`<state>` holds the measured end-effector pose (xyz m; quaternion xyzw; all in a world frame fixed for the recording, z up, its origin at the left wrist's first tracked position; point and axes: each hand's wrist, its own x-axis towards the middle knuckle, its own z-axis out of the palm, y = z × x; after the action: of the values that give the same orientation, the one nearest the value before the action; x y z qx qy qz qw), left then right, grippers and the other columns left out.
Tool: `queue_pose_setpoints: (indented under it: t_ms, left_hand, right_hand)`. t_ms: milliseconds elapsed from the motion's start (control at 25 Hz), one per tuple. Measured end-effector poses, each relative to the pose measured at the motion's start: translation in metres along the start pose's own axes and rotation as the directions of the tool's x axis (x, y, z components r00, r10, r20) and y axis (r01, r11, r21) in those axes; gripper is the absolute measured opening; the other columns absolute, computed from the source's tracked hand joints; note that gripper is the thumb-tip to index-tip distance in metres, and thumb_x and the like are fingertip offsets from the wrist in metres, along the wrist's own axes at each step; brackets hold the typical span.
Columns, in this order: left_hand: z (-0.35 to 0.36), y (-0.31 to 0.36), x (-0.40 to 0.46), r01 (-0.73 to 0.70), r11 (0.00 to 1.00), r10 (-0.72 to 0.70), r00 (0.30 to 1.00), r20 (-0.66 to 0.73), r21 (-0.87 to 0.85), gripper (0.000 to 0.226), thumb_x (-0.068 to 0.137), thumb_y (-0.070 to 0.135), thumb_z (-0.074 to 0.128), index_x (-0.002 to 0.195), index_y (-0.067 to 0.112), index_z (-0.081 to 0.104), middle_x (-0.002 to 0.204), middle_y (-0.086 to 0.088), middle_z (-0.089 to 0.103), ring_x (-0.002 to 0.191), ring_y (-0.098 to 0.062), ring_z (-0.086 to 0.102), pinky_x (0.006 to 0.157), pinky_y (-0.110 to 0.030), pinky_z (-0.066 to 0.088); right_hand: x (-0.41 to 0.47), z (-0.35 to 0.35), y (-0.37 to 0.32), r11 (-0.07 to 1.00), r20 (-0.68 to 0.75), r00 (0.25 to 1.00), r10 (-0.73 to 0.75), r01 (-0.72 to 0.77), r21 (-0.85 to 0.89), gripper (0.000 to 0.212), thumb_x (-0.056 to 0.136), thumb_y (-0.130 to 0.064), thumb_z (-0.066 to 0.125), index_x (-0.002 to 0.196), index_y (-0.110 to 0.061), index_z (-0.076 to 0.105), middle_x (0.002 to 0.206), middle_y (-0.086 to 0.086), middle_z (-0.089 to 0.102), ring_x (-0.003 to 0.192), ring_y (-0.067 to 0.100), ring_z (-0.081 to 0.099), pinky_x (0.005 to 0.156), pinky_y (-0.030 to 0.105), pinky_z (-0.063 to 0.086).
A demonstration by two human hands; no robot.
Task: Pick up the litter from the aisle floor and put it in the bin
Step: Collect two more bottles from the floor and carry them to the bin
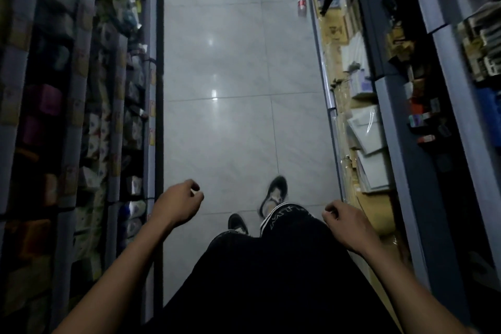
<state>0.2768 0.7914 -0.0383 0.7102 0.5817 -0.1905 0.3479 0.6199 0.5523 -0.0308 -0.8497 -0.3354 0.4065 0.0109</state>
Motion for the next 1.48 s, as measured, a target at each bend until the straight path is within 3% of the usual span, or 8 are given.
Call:
queue_pose_setpoints:
  t_ms: [200, 520, 760, 1000, 1280, 1480]
  left_hand:
    - [-0.067, 0.080, 0.102, -0.048, 0.998, 0.051, 0.997, -0.066, 0.049, 0.034, 0.094, 0.046, 0.050, 0.118, 0.027, 0.064, 0.108, 0.002, 0.073, 0.094, -0.022, 0.066, 0.085, -0.040, 0.057]
    - [-0.116, 0.124, 0.171, 0.161, 0.986, -0.161, 0.987, -0.005, -0.038, 0.030, 0.096, 0.045, 0.053, 0.115, 0.027, 0.065, 0.106, 0.002, 0.072, 0.090, -0.018, 0.064, 0.077, -0.033, 0.051]
    - [-0.162, 0.141, 0.245, 0.276, 0.949, -0.269, 0.961, 0.066, -0.155, 0.030, 0.095, 0.048, 0.053, 0.114, 0.029, 0.065, 0.099, 0.007, 0.068, 0.091, -0.016, 0.066, 0.085, -0.036, 0.055]
    - [-0.268, 0.197, 0.375, 0.222, 0.962, -0.214, 0.975, 0.063, -0.159, 0.030, 0.093, 0.048, 0.053, 0.114, 0.030, 0.065, 0.106, 0.004, 0.073, 0.089, -0.016, 0.066, 0.083, -0.036, 0.057]
    - [-0.420, 0.304, 0.541, 0.008, 1.000, -0.007, 1.000, 0.016, -0.007, 0.033, 0.096, 0.044, 0.051, 0.121, 0.027, 0.063, 0.110, 0.003, 0.073, 0.092, -0.018, 0.064, 0.074, -0.032, 0.047]
    - [-0.495, 0.374, 0.655, -0.001, 1.000, 0.000, 1.000, -0.027, -0.019, 0.032, 0.095, 0.045, 0.051, 0.119, 0.029, 0.063, 0.109, 0.003, 0.073, 0.092, -0.019, 0.064, 0.072, -0.031, 0.045]
  right_hand:
    - [0.096, -0.066, -0.020, 1.000, -0.002, 1.000, -0.006, 0.006, 0.024, 0.027, 0.097, -0.039, 0.053, 0.112, -0.021, 0.068, 0.107, 0.000, 0.068, 0.095, 0.019, 0.063, 0.085, 0.038, 0.055]
    - [0.262, -0.204, -0.124, 0.980, 0.006, 0.983, -0.186, 0.186, -0.068, 0.034, 0.098, -0.042, 0.051, 0.118, -0.020, 0.067, 0.110, 0.000, 0.069, 0.097, 0.022, 0.063, 0.081, 0.035, 0.051]
    - [0.388, -0.287, -0.228, 0.955, 0.005, 0.959, -0.283, 0.283, -0.085, 0.034, 0.097, -0.043, 0.049, 0.116, -0.022, 0.067, 0.107, -0.003, 0.068, 0.095, 0.020, 0.063, 0.085, 0.040, 0.055]
    - [0.478, -0.358, -0.297, 0.971, 0.000, 0.978, -0.207, 0.206, -0.126, 0.034, 0.096, -0.044, 0.049, 0.114, -0.022, 0.068, 0.104, -0.002, 0.070, 0.090, 0.020, 0.063, 0.079, 0.038, 0.054]
    - [0.550, -0.432, -0.324, 0.996, -0.023, 0.997, -0.070, 0.069, -0.061, 0.027, 0.097, -0.040, 0.052, 0.111, -0.022, 0.067, 0.107, 0.000, 0.068, 0.096, 0.022, 0.064, 0.084, 0.040, 0.054]
    - [0.644, -0.494, -0.348, 0.999, -0.001, 0.999, -0.047, 0.047, -0.021, 0.028, 0.098, -0.038, 0.053, 0.115, -0.021, 0.067, 0.112, 0.001, 0.068, 0.097, 0.019, 0.064, 0.087, 0.040, 0.054]
